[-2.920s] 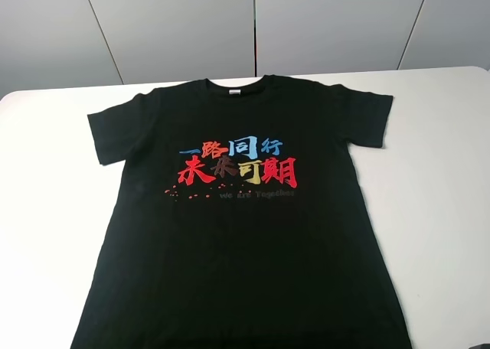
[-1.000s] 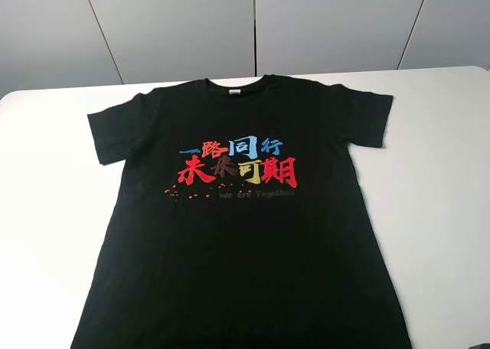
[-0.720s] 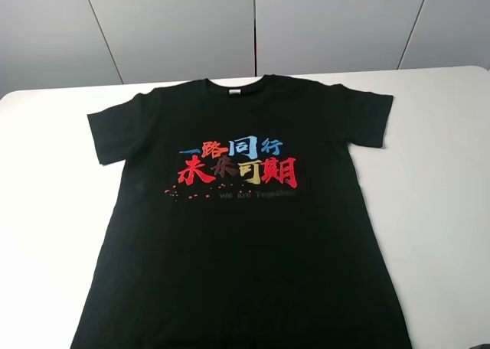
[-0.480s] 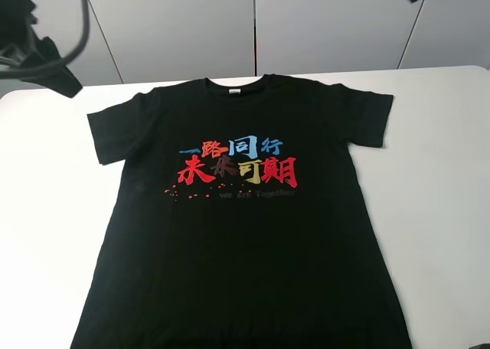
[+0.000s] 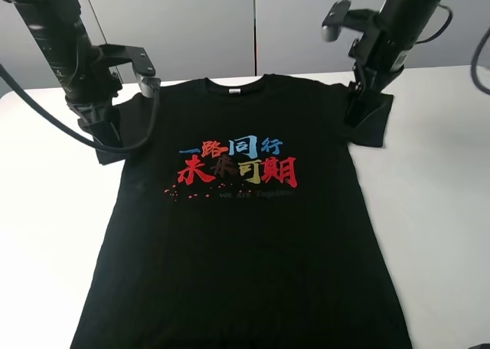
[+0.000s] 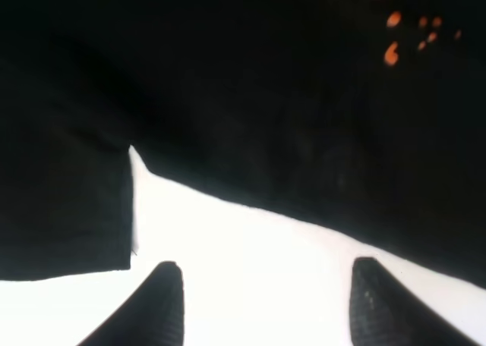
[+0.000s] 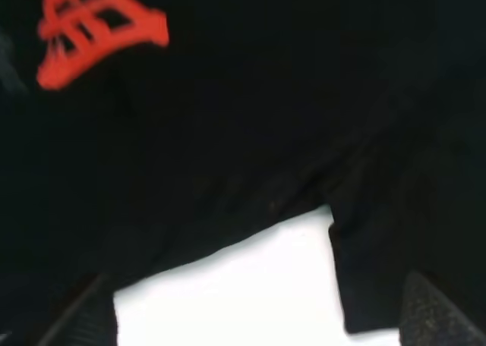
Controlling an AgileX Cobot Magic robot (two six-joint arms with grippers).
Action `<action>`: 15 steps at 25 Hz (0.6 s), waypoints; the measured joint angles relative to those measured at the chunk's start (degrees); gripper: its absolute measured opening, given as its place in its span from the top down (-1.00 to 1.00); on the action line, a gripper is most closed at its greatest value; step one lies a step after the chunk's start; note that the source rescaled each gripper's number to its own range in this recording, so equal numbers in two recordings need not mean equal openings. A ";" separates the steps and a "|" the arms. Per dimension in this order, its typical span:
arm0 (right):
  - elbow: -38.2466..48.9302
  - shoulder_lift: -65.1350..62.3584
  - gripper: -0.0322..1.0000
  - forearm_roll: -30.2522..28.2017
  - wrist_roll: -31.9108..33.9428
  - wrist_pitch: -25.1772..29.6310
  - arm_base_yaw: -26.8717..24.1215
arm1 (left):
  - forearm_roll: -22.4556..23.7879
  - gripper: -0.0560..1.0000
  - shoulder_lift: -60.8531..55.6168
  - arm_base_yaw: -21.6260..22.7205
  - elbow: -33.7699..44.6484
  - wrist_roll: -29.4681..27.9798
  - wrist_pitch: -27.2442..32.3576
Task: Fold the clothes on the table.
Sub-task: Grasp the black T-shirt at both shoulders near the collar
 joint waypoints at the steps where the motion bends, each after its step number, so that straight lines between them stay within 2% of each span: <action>1: 0.00 1.20 -0.95 -1.82 0.00 -0.38 1.23 | 0.55 -0.31 0.44 0.00 0.00 0.17 -0.41; 5: 0.24 5.21 -0.97 -6.28 0.05 -2.14 4.30 | -1.00 -0.31 0.90 -0.14 0.00 5.09 -3.15; 9: 4.45 6.25 -0.97 -10.15 0.61 -7.19 5.43 | -1.66 -0.31 1.57 -1.34 -0.02 8.18 -4.94; 15: 11.46 6.29 -0.97 -12.10 1.25 -14.05 5.43 | 4.00 -0.31 6.09 -4.47 -0.12 8.66 -6.60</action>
